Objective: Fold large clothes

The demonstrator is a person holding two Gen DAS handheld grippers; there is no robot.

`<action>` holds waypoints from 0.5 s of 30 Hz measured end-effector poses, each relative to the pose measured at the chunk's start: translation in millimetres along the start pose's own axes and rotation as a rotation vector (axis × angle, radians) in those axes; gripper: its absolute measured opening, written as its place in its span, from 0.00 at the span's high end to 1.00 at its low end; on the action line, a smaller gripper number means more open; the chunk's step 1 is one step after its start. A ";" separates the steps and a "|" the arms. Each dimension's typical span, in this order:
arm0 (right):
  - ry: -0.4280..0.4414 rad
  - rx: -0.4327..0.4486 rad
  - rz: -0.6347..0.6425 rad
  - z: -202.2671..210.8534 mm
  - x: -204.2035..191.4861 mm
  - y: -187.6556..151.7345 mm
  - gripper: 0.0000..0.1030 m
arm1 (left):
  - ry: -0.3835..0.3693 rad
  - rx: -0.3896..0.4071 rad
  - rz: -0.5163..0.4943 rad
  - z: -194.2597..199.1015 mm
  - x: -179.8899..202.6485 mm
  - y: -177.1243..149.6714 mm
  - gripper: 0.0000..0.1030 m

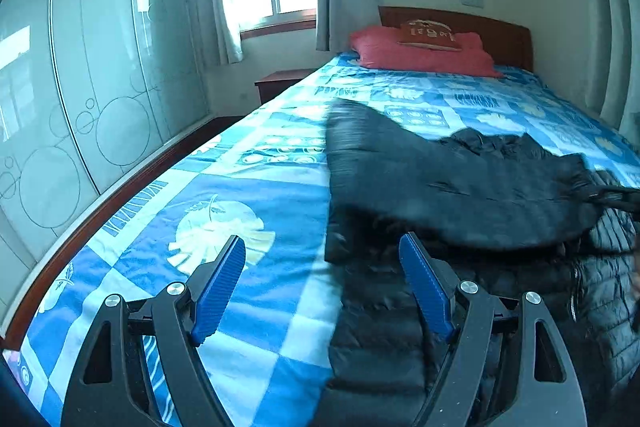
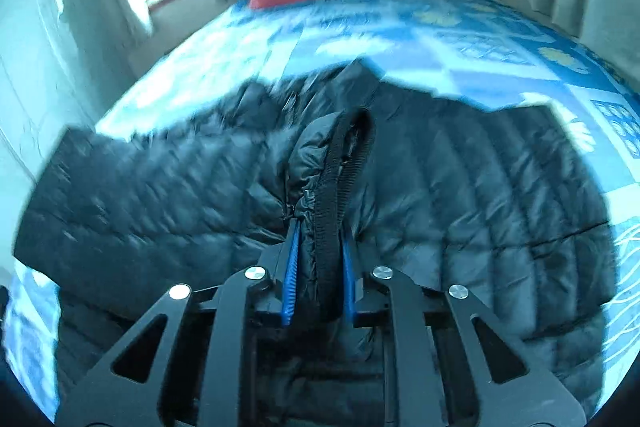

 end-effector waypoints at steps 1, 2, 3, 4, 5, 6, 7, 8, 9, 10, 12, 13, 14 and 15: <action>0.005 0.014 -0.022 8.4 11.8 4.7 0.83 | -0.006 0.003 0.011 -1.6 -2.2 3.8 0.24; 0.013 0.024 -0.045 17.2 26.4 9.7 0.83 | -0.011 0.004 0.020 -3.7 -3.2 7.2 0.24; 0.019 0.026 -0.061 20.8 34.8 13.5 0.83 | -0.019 0.001 0.025 -6.4 -2.9 10.2 0.24; 0.033 0.021 -0.084 24.4 45.9 15.1 0.83 | -0.025 -0.002 0.027 -8.9 -2.4 11.9 0.24; 0.039 0.017 -0.097 25.5 52.8 16.3 0.83 | -0.031 -0.005 0.027 -11.4 0.2 13.9 0.24; 0.019 0.018 -0.109 27.9 65.2 17.2 0.83 | -0.035 -0.007 0.025 -13.8 2.7 15.6 0.24; -0.014 0.023 -0.111 29.4 77.4 17.3 0.83 | -0.040 -0.009 0.020 -16.8 6.6 17.9 0.24; -0.042 0.019 -0.109 29.1 87.4 15.0 0.83 | -0.045 -0.011 0.007 -21.0 12.3 20.6 0.24; -0.061 0.010 -0.111 28.3 95.7 11.1 0.83 | -0.045 -0.018 -0.009 -27.0 17.9 22.9 0.24; -0.087 -0.007 -0.120 22.9 107.7 6.0 0.83 | -0.039 -0.027 -0.019 -32.0 21.7 23.3 0.24; -0.119 -0.041 -0.128 7.7 126.7 -3.0 0.83 | -0.042 -0.045 -0.030 -44.1 30.1 26.3 0.24; -0.133 -0.061 -0.130 0.9 134.0 -9.5 0.82 | -0.043 -0.051 -0.032 -48.8 33.3 27.0 0.24; -0.149 -0.085 -0.133 -8.3 142.0 -17.2 0.81 | -0.043 -0.057 -0.035 -53.5 36.3 27.8 0.24; -0.151 -0.091 -0.132 -13.4 146.2 -20.0 0.81 | -0.045 -0.067 -0.036 -58.3 39.5 28.2 0.24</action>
Point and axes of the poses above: each gripper's, at about its wrist camera, not at the fingertips, and z roughly against the way its jaws point, x to its right, y to its top, the point moved 9 cm from there along -z, roughly the way its jaws point, and after that the axes turned 7 degrees about -x, right-handed, at the moved point
